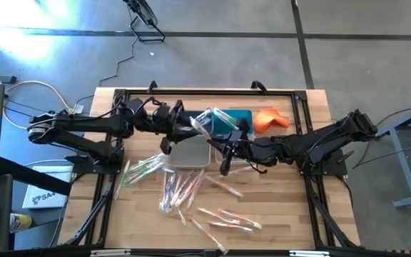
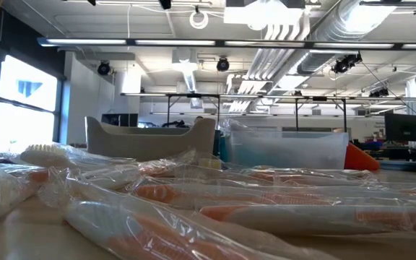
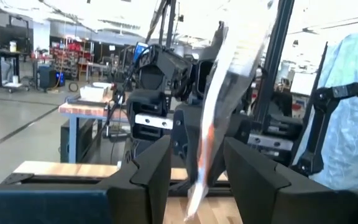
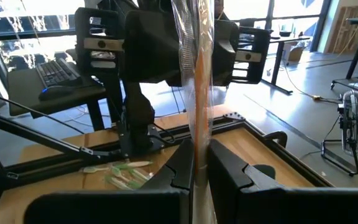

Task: Pick & Place Toothbrushes
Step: Put the orange toothbrush into the gray bin

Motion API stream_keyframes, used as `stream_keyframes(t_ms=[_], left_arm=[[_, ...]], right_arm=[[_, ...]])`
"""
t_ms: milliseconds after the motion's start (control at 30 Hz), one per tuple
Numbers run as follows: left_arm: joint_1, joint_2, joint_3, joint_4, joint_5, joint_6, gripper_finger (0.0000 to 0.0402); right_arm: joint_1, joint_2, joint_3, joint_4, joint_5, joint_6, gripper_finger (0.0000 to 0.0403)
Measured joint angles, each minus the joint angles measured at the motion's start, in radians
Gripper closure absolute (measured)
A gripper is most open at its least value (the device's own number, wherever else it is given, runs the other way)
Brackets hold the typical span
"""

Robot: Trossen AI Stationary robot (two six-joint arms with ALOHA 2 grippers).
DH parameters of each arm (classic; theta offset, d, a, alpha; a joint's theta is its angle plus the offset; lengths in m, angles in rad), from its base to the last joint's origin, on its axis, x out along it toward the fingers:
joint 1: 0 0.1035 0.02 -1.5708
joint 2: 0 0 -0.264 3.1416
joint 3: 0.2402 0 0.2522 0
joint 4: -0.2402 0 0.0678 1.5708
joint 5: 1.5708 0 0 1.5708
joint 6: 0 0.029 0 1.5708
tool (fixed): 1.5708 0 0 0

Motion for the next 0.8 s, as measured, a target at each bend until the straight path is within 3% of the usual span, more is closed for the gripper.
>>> stream_keyframes(t_ms=[500, 800], left_arm=[[0.0, 0.001, 0.0, 0.004, 0.0, -0.004, 0.0256], [0.0, 0.046, -0.002, 0.112, -0.039, -0.028, 0.0256]], right_arm=[[-0.033, 0.003, 0.0, -0.001, -0.019, 0.002, 0.0384], [-0.033, 0.004, 0.0, 0.003, -0.031, 0.002, 0.0384]])
